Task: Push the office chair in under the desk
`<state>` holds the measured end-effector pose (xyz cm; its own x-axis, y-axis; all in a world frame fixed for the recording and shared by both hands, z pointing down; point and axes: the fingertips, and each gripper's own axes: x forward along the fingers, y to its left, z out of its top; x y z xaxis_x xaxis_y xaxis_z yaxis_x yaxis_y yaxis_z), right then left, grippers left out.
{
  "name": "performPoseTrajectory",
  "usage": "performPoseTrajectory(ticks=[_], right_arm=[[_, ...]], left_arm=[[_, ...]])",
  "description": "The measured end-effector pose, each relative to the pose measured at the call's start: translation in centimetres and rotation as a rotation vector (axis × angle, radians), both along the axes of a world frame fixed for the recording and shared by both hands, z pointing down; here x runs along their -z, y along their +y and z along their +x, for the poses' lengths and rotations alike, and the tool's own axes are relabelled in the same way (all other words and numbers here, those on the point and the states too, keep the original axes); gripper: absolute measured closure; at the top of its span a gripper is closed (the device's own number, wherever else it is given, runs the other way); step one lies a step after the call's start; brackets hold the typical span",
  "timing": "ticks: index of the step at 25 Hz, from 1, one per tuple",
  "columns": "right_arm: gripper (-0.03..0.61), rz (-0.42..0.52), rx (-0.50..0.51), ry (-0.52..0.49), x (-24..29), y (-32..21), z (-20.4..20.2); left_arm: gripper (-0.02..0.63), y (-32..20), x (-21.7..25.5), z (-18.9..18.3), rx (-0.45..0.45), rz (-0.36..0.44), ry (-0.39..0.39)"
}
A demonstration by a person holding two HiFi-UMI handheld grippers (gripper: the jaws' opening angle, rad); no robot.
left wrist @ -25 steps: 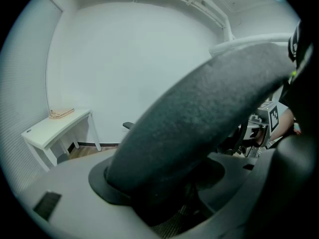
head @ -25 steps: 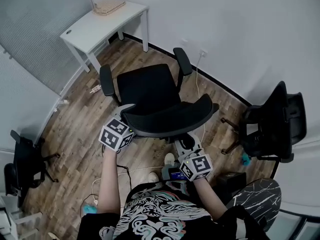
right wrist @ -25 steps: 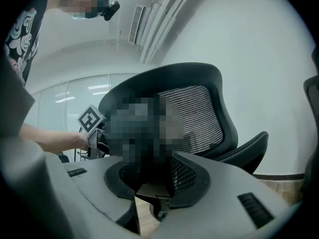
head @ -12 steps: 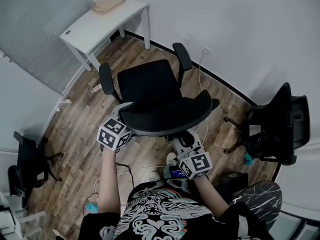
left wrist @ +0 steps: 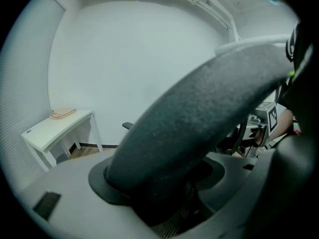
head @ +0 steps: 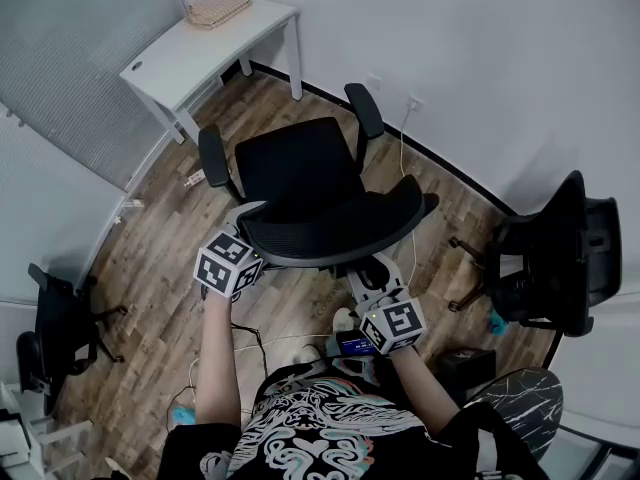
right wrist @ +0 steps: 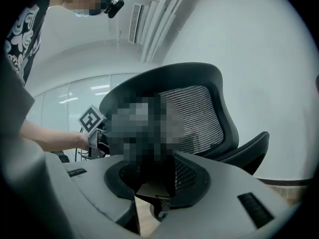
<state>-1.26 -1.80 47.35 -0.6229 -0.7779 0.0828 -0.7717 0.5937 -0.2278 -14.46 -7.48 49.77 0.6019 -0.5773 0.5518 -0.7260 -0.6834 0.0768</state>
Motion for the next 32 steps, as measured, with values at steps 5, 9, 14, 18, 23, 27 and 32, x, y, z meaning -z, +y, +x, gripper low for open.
performPoseTrajectory(ticks=[5,9,14,18,23,27,32], right_arm=[[0.472,0.003,0.01,0.001,-0.1,-0.6,0.2],[0.472,0.011,0.019,0.0,0.0,-0.6,0.2],[0.472,0.016,0.029,0.002,0.0,-0.7,0.1],[0.472,0.022,0.048,0.004,0.0,-1.3,0.1],[0.472,0.018,0.057,0.002,-0.2,-2.7,0.5],[0.474,0.02,0.07,0.001,-0.1,-3.8,0.6],[0.474,0.025,0.084,-0.003,-0.1,-5.3,0.9]], left_arm=[[0.307,-0.6,-0.2,0.2,0.006,-0.002,-0.003],[0.307,-0.7,-0.2,0.2,0.007,-0.004,-0.004],[0.305,-0.9,-0.3,0.1,0.01,-0.011,-0.007],[0.305,-1.4,-0.3,0.1,0.013,-0.009,-0.004],[0.305,-2.6,-0.3,0.4,0.026,-0.001,-0.01],[0.305,-3.7,-0.2,0.5,0.034,0.001,-0.008],[0.305,-5.0,-0.2,0.7,0.048,0.004,-0.012]])
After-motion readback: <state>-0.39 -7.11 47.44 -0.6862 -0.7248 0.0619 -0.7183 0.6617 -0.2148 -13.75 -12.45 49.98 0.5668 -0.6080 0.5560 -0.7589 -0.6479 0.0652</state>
